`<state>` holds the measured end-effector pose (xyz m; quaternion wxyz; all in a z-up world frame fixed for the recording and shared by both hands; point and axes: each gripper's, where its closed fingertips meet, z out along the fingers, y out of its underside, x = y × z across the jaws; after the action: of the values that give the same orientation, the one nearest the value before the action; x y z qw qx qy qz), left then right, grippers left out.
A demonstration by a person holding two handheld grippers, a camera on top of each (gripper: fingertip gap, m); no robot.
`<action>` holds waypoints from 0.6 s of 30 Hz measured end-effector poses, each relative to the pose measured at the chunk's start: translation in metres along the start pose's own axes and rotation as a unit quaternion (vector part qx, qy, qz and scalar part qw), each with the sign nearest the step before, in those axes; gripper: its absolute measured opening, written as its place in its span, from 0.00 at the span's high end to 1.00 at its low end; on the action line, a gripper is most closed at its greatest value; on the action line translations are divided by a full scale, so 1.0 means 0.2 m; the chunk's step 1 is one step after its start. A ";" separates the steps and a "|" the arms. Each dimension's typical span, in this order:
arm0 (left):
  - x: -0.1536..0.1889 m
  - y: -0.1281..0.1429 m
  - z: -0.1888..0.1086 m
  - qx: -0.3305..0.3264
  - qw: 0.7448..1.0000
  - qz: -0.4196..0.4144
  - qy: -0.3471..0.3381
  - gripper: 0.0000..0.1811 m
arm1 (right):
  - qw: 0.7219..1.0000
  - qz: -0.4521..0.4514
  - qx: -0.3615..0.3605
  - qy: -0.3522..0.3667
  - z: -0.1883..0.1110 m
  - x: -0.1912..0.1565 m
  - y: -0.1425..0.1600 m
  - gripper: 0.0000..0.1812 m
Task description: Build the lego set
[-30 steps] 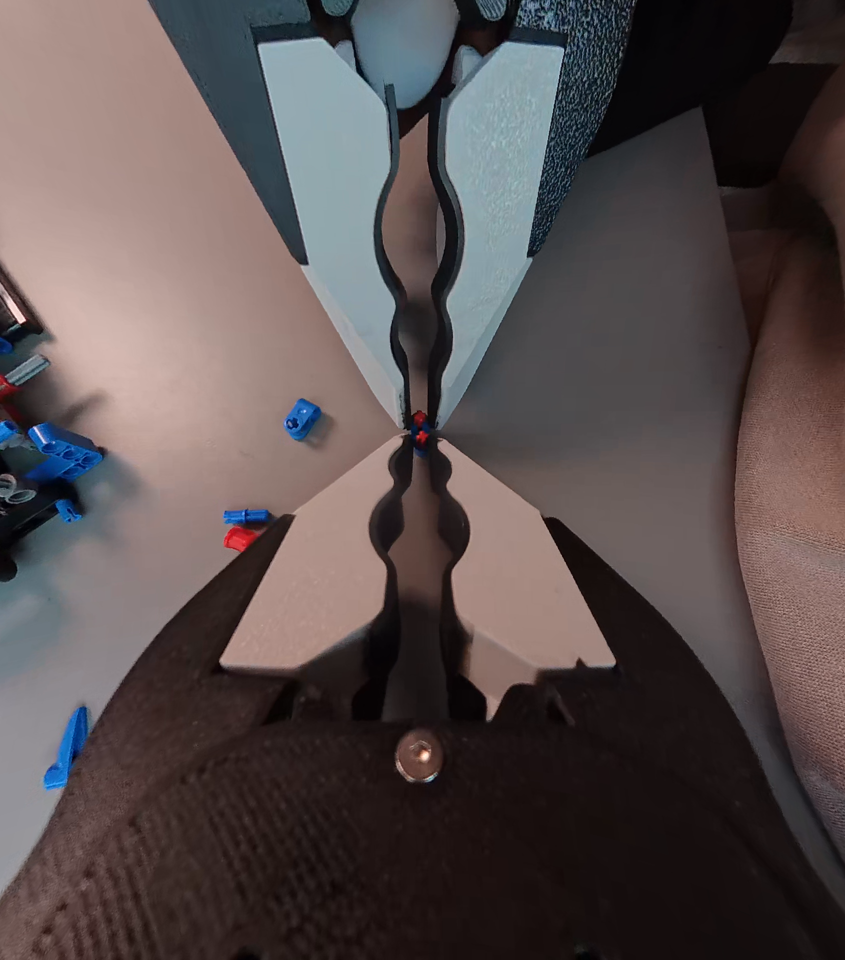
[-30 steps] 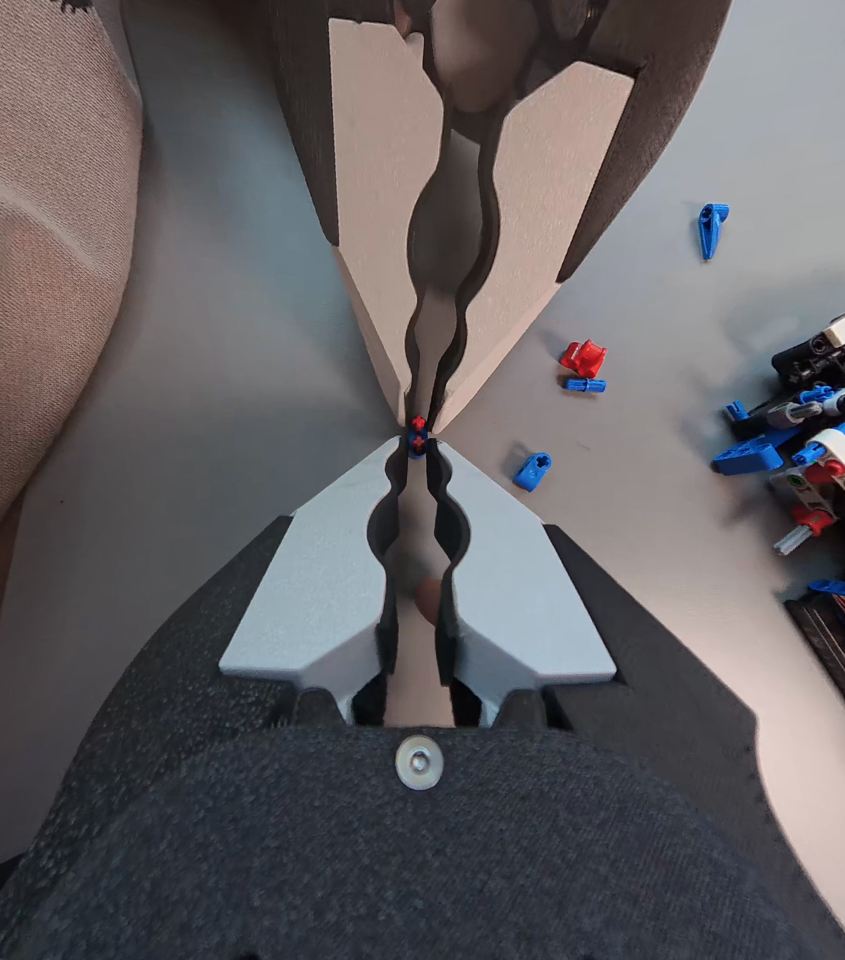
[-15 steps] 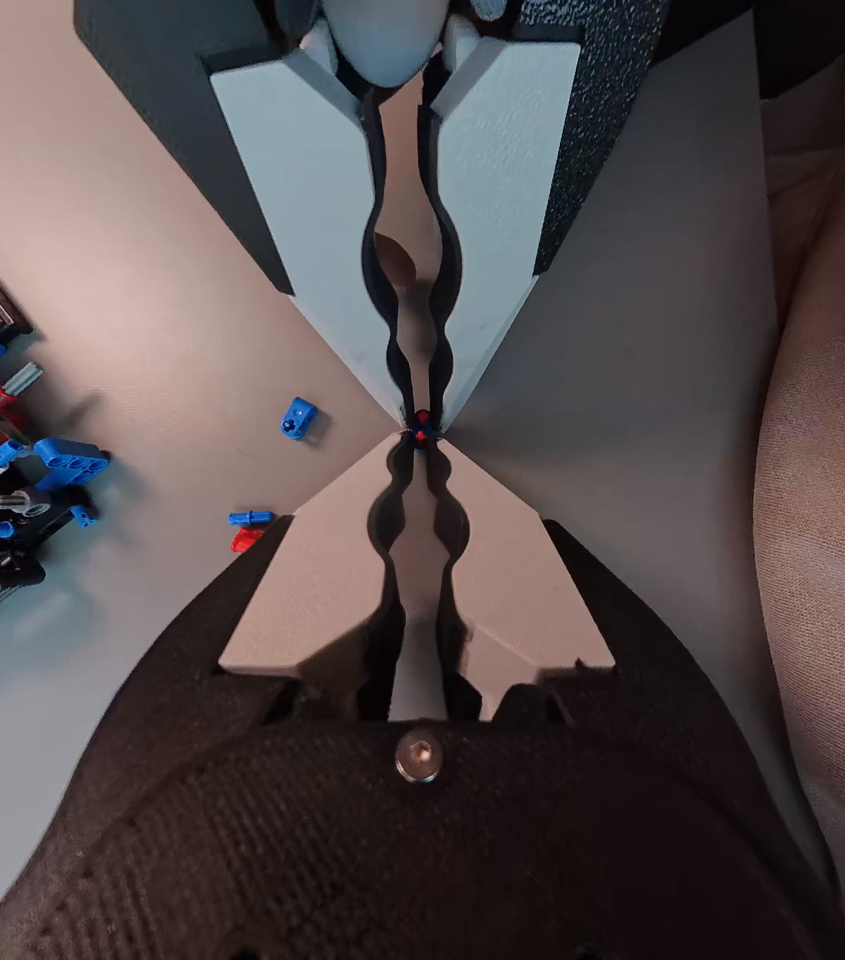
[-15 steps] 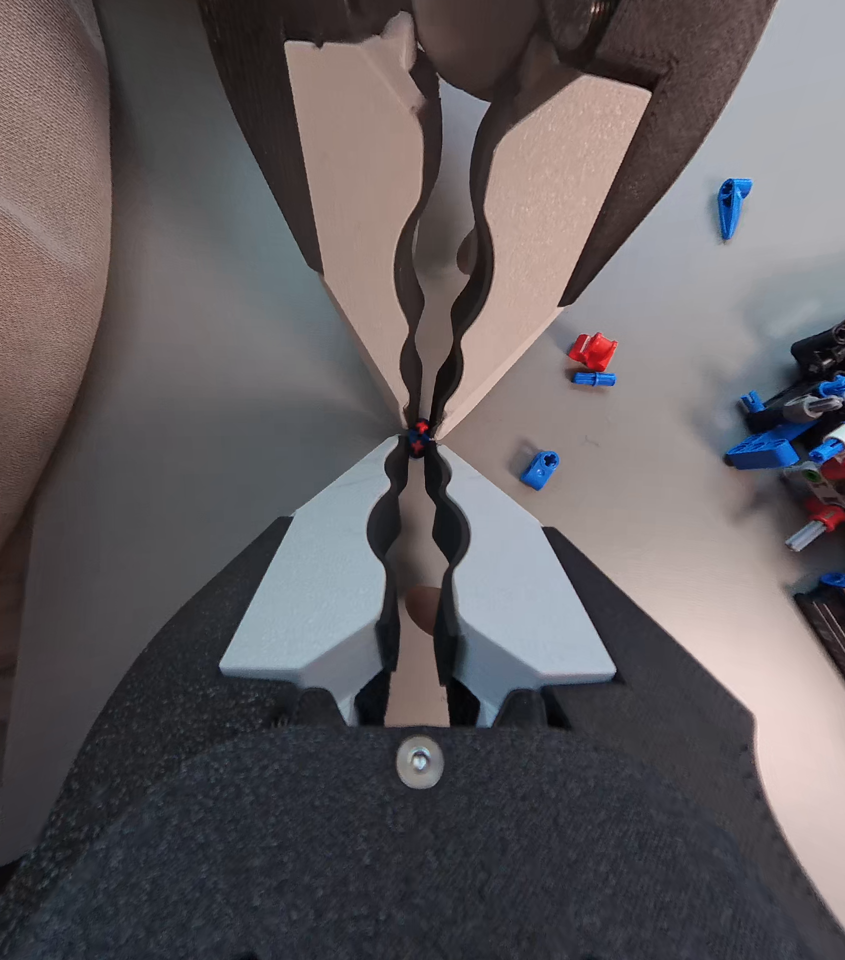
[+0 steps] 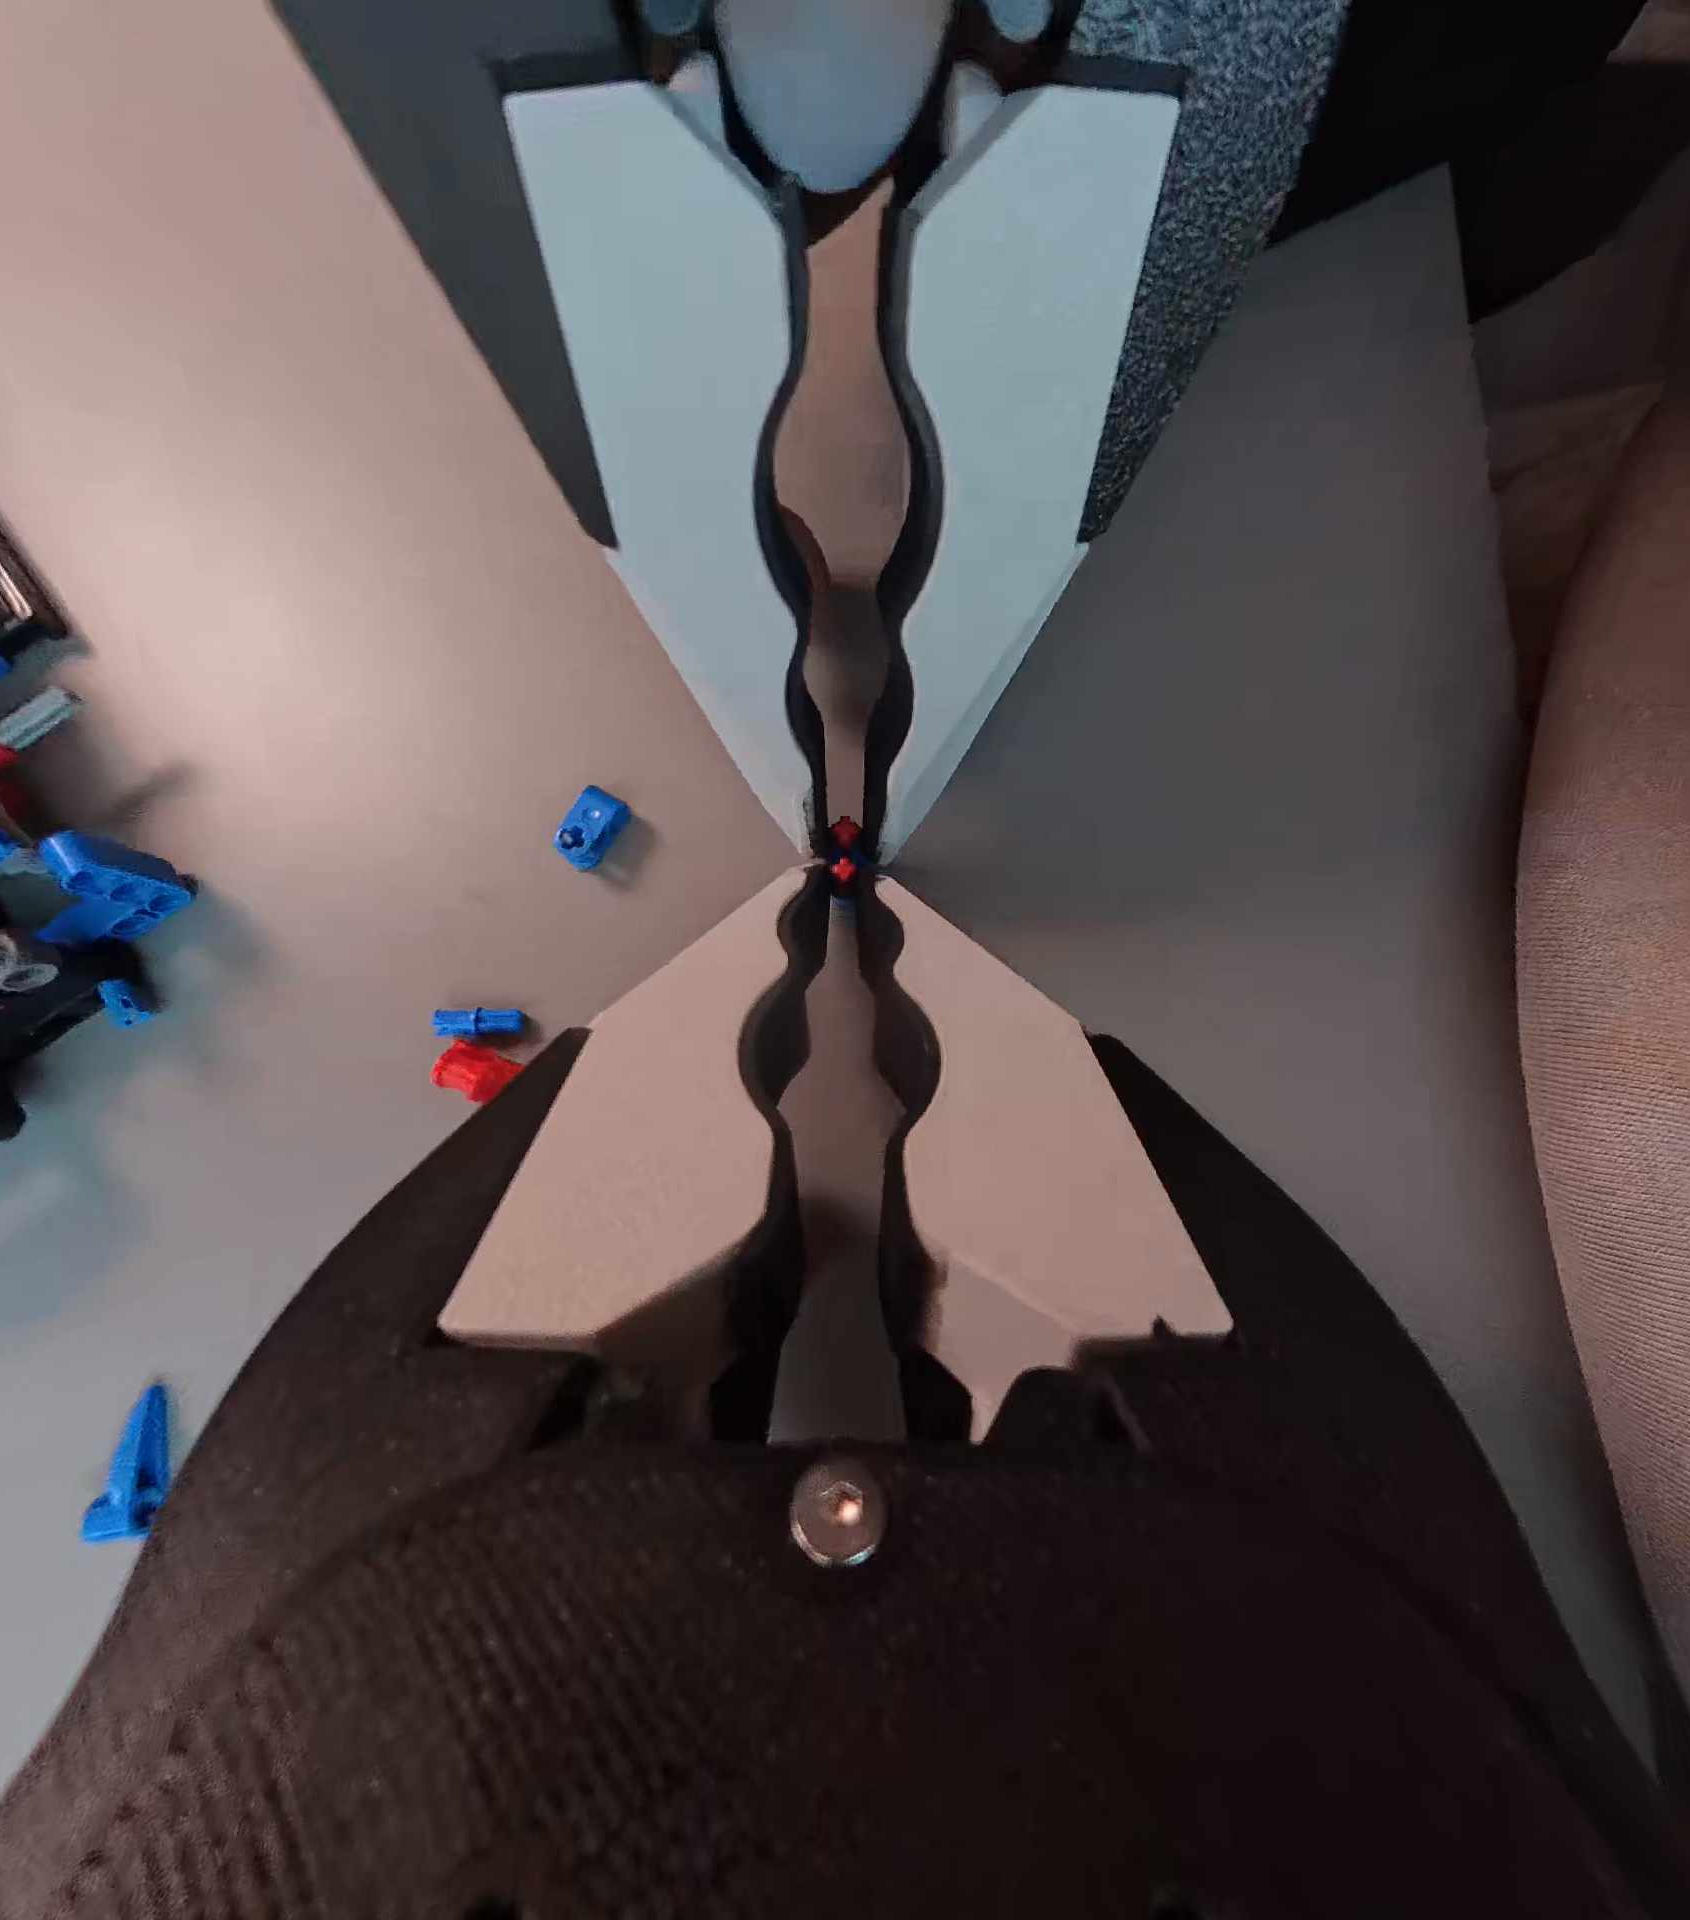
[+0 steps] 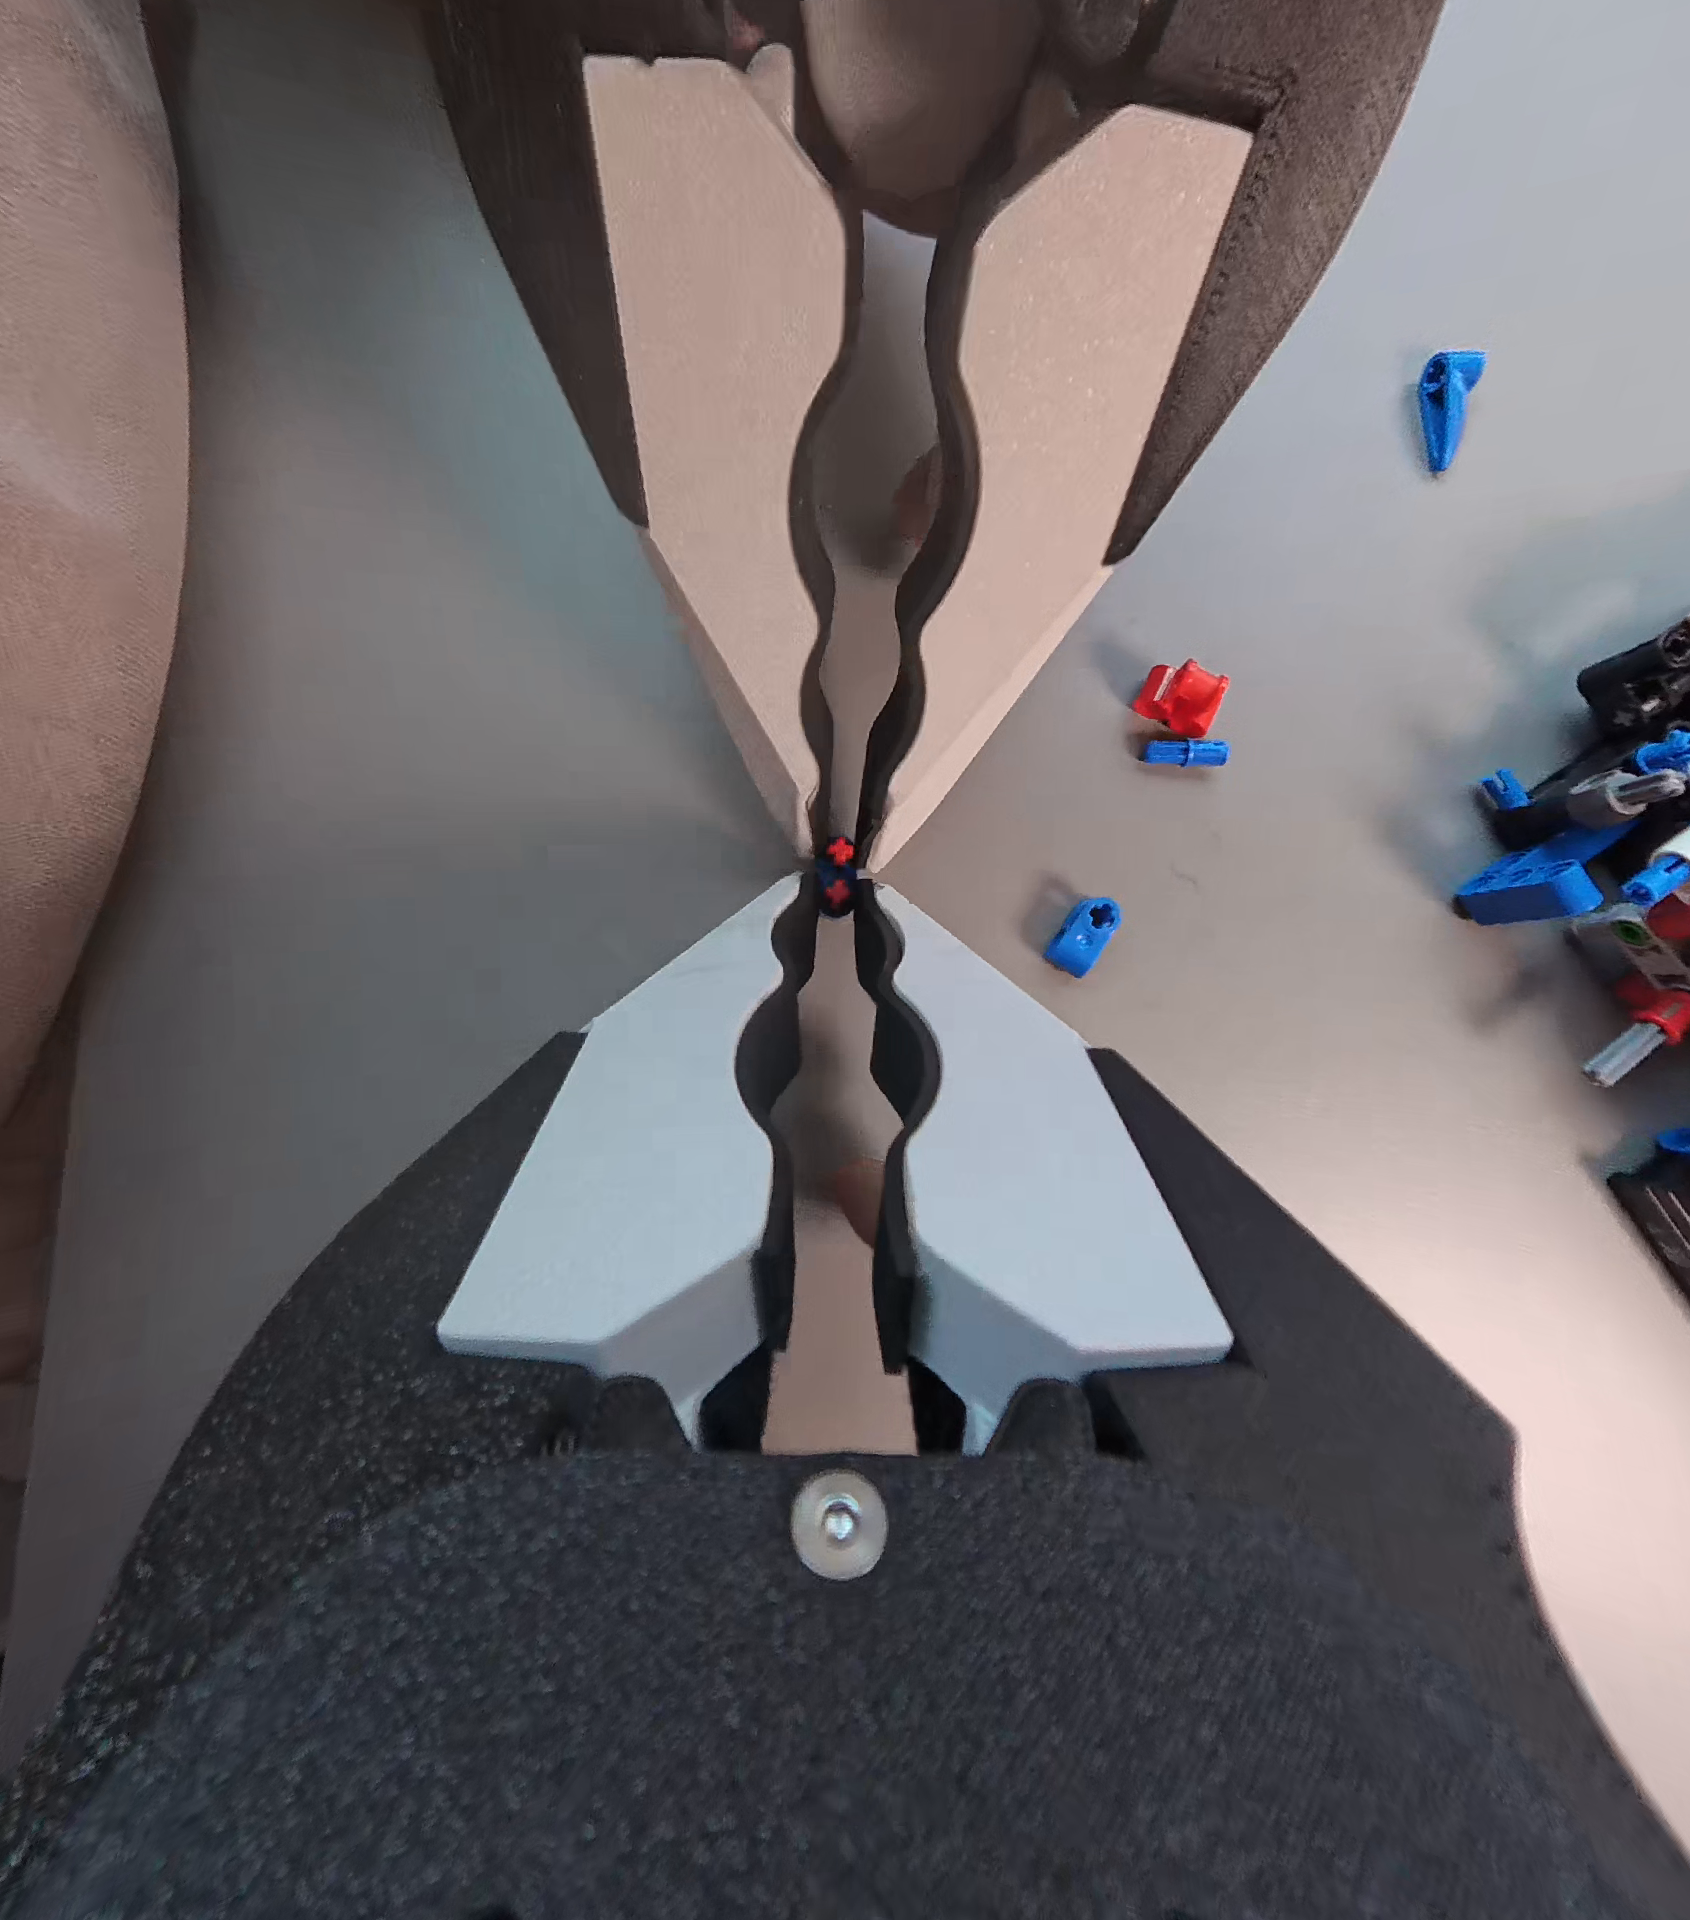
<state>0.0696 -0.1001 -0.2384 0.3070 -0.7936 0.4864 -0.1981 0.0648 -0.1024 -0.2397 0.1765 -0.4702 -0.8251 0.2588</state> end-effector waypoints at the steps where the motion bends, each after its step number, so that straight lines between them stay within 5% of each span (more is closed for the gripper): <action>1: -0.01 -0.01 -0.01 0.008 1.000 -0.008 0.006 0.98 | 1.000 0.004 0.010 0.003 0.00 0.01 0.00 0.98; 9: -0.03 -0.10 -0.13 0.129 0.976 -0.137 0.110 0.98 | 0.993 0.044 0.104 0.016 -0.12 0.06 -0.04 0.86; 15: -0.07 -0.28 -0.39 0.298 0.824 -0.351 0.331 0.99 | 0.965 0.023 0.258 0.044 -0.29 0.09 -0.22 0.85; 18: -0.08 -0.30 -0.41 0.313 0.794 -0.377 0.359 0.98 | 0.960 0.020 0.276 0.040 -0.31 0.08 -0.24 0.86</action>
<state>0.0508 -0.0899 -0.1385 0.2432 -0.6465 0.1350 -0.7104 0.0572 -0.0934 -0.1597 0.3270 -0.4290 -0.7044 0.4613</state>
